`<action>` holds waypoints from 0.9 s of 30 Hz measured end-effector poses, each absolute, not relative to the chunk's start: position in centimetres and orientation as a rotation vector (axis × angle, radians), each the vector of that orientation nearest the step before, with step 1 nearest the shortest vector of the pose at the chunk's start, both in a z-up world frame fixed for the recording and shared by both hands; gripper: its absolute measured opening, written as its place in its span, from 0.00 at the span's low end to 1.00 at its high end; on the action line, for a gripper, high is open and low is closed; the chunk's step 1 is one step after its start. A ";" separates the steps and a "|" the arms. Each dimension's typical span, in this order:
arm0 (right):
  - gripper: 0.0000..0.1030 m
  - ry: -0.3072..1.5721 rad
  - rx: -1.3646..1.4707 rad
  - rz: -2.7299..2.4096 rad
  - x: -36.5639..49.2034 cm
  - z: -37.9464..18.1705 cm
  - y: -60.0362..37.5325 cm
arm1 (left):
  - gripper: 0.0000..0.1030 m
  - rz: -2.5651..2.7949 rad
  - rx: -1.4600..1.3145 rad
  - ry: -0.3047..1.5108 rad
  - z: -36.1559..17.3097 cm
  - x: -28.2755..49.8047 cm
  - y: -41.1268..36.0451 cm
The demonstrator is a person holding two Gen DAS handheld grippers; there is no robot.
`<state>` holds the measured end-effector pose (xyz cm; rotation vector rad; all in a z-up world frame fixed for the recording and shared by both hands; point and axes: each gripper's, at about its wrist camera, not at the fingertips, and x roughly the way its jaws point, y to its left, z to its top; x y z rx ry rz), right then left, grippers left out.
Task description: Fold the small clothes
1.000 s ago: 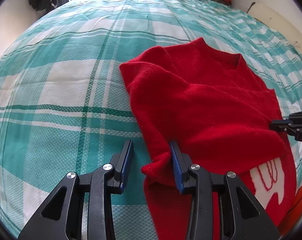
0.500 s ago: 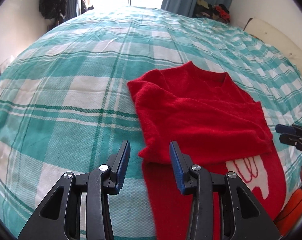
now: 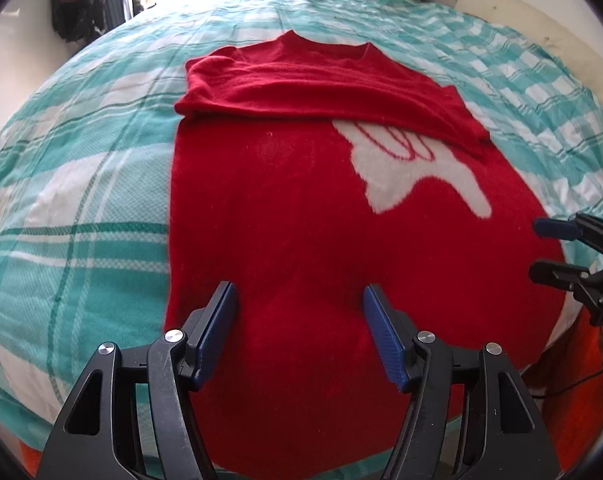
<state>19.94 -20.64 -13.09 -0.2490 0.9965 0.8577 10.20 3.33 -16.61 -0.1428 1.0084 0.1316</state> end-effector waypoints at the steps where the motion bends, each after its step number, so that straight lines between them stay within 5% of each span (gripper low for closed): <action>1: 0.75 1.053 -0.267 0.836 19.1 -14.8 -21.2 | 0.68 0.155 -0.111 0.997 -16.8 9.9 2.6; 9: 0.91 0.960 -0.297 0.686 16.1 -17.6 -21.2 | 0.75 0.170 -0.132 1.007 -17.6 10.6 2.6; 27: 0.94 0.956 -0.339 0.685 15.6 -18.4 -20.8 | 0.77 0.188 -0.071 1.045 -18.0 10.9 1.5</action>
